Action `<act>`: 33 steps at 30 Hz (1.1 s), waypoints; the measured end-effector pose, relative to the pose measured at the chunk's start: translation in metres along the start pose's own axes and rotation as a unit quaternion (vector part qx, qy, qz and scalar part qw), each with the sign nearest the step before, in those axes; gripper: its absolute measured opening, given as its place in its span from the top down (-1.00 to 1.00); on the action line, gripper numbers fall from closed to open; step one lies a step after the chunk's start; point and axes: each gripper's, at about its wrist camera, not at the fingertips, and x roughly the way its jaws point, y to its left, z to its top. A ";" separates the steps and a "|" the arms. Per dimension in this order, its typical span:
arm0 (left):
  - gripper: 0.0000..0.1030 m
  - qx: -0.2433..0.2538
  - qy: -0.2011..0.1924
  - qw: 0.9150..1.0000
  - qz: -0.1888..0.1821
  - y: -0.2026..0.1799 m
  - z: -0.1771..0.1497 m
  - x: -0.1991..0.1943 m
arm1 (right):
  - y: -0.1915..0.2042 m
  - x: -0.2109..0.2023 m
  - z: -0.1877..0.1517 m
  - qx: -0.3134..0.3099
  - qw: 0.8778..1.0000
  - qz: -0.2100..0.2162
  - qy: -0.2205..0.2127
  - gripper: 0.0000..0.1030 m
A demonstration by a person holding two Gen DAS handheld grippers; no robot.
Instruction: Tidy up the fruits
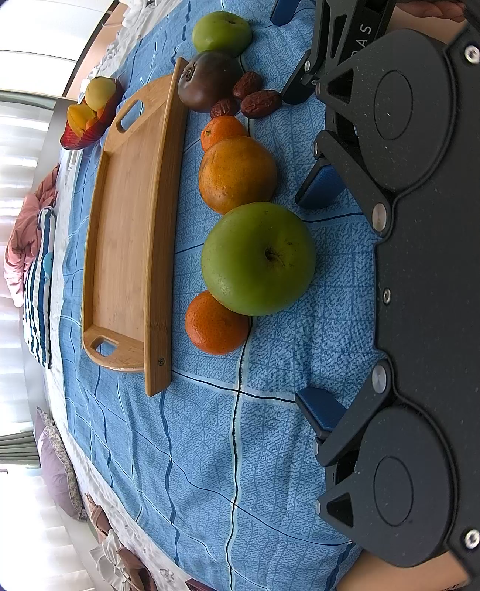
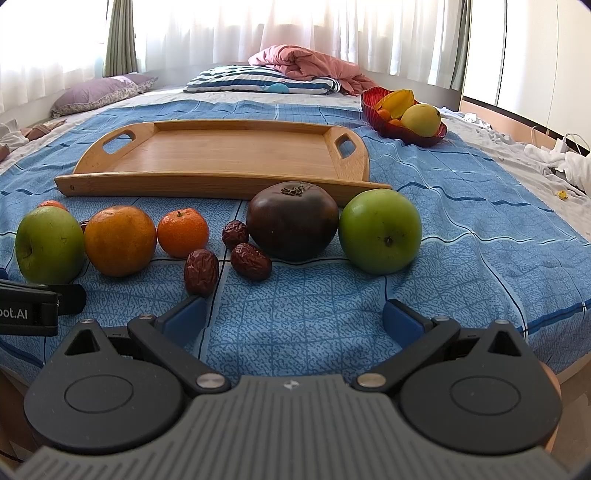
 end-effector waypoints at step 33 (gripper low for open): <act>-1.00 0.000 -0.001 1.000 0.000 0.000 -0.001 0.000 | 0.000 -0.002 -0.003 0.000 1.000 0.001 -0.010 -1.00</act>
